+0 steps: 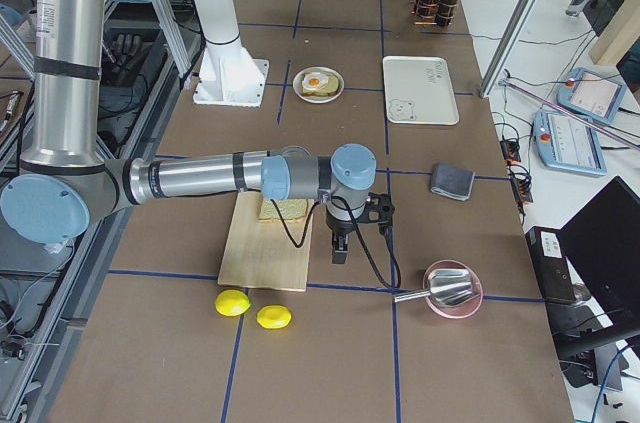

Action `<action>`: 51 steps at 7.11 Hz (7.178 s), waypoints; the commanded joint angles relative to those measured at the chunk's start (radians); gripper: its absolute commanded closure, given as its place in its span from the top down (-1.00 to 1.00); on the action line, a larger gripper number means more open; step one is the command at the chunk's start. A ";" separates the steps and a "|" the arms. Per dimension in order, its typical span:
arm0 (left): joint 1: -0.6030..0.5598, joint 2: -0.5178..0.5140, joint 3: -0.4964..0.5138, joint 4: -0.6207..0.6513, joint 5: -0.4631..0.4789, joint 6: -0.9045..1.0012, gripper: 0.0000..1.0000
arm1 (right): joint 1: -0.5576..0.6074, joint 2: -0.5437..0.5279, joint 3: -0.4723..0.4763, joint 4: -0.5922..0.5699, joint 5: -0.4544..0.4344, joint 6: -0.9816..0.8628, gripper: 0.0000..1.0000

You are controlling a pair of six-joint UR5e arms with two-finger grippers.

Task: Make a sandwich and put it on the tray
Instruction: 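Move the right gripper toward the bread slice on the wooden board, then grasp the edge of the bread slice on the board with the right gripper, then carry the bread slice over the plate and lay it on the egg, then open the right gripper and withdraw it from the sandwich while the left arm reaches in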

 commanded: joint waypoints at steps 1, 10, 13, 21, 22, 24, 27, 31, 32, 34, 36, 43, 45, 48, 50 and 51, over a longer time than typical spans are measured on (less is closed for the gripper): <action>0.000 -0.014 -0.036 0.000 -0.002 -0.012 1.00 | 0.001 -0.001 0.001 0.002 -0.005 0.000 1.00; 0.008 -0.010 -0.015 -0.150 -0.160 -0.017 1.00 | -0.462 -0.225 0.018 0.812 0.008 0.655 0.99; 0.008 -0.010 -0.017 -0.148 -0.163 -0.018 1.00 | -0.599 -0.287 -0.005 0.998 -0.110 0.819 0.88; 0.008 -0.010 -0.020 -0.147 -0.168 -0.020 1.00 | -0.666 -0.305 -0.078 1.066 -0.103 0.908 0.14; 0.008 -0.008 -0.017 -0.147 -0.168 -0.018 1.00 | -0.676 -0.305 -0.080 1.066 -0.103 0.913 0.14; 0.008 -0.010 -0.015 -0.147 -0.168 -0.018 1.00 | -0.676 -0.305 -0.080 1.068 -0.103 0.914 -0.49; 0.008 -0.010 -0.017 -0.147 -0.168 -0.020 1.00 | -0.673 -0.305 -0.072 1.089 -0.101 0.922 -1.00; 0.008 -0.008 -0.020 -0.147 -0.169 -0.018 1.00 | -0.673 -0.293 0.035 1.091 -0.012 1.011 -1.00; 0.008 -0.008 -0.020 -0.148 -0.169 -0.018 1.00 | -0.673 -0.264 0.053 1.109 0.013 1.022 -1.00; 0.008 -0.008 -0.020 -0.148 -0.169 -0.018 1.00 | -0.702 -0.030 0.081 1.108 0.021 1.283 -1.00; 0.008 -0.008 -0.021 -0.148 -0.169 -0.018 1.00 | -0.810 0.250 0.019 1.033 -0.038 1.459 -1.00; 0.008 -0.008 -0.018 -0.150 -0.169 -0.017 1.00 | -1.024 0.560 -0.169 0.908 -0.318 1.553 -1.00; 0.008 -0.010 -0.018 -0.151 -0.169 -0.017 1.00 | -1.024 0.554 -0.181 0.907 -0.328 1.545 -1.00; 0.034 -0.011 -0.009 -0.214 -0.230 -0.023 1.00 | -1.022 0.549 -0.181 0.902 -0.328 1.546 0.99; 0.188 -0.022 -0.007 -0.456 -0.270 -0.323 1.00 | -0.989 0.537 -0.146 0.899 -0.313 1.548 1.00; 0.336 -0.042 -0.007 -0.642 -0.266 -0.629 1.00 | -0.958 0.469 -0.091 0.899 -0.301 1.548 1.00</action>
